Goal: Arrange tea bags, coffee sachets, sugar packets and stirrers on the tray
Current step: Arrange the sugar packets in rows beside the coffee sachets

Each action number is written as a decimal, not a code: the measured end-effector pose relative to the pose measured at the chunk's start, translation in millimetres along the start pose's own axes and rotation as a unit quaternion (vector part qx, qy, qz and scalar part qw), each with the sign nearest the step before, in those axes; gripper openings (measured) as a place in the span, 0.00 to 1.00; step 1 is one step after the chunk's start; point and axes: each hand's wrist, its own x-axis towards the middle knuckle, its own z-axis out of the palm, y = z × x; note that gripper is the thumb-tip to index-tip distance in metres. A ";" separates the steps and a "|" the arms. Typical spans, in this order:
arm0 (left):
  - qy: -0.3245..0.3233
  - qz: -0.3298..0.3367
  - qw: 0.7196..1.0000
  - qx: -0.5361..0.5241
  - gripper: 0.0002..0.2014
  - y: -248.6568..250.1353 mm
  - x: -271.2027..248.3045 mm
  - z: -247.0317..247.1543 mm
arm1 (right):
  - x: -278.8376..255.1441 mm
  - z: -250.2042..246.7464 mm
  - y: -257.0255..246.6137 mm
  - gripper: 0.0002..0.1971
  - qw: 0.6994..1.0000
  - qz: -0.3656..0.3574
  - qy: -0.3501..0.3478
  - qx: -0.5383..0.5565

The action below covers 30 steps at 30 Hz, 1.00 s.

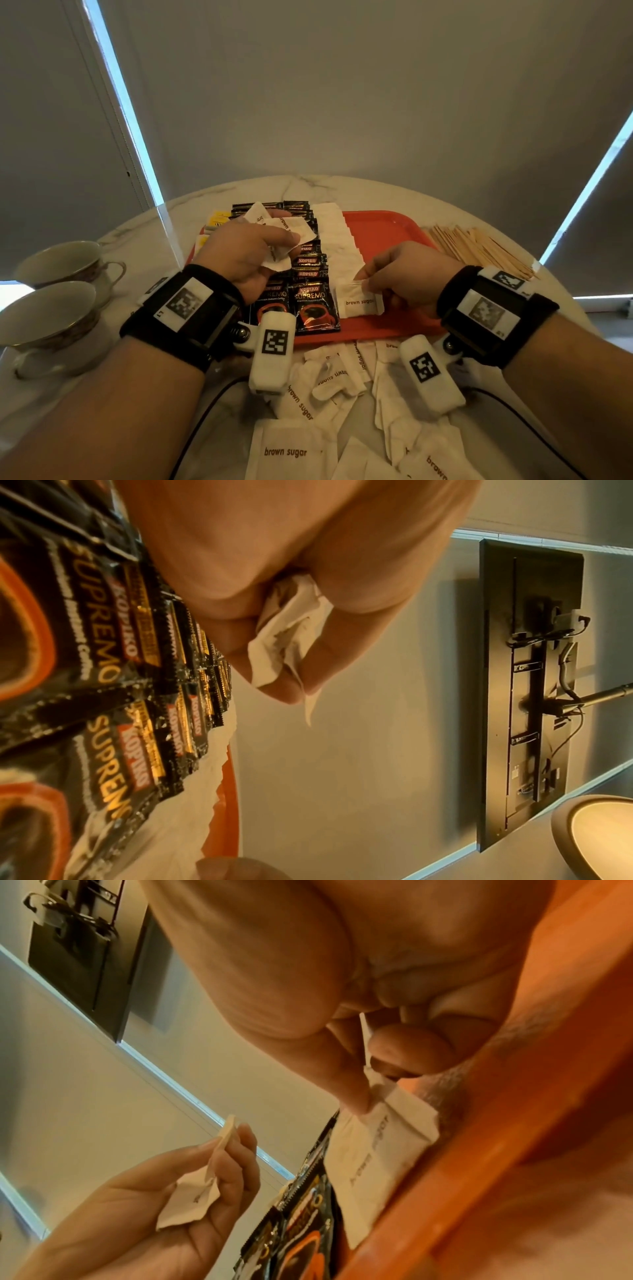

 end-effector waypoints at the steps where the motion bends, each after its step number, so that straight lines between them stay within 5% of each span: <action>1: 0.001 -0.002 1.000 0.000 0.16 0.1 -0.3 0.2 | 0.3 0.7 -0.5 0.06 1.000 -0.001 0.000 -0.004; 12: 0.001 0.000 1.000 0.003 0.16 1.3 -4.1 1.9 | -5.1 5.9 -1.3 0.01 0.998 -0.037 0.044 0.027; 18: 0.001 -0.009 1.000 -0.014 0.14 -0.4 -5.2 3.9 | -8.0 15.8 -6.8 0.04 0.995 -0.008 -0.037 0.089; 30: -0.014 -0.023 1.000 0.016 0.16 -1.5 -3.6 2.8 | -16.9 20.0 -9.3 0.07 0.986 0.029 -0.086 0.139</action>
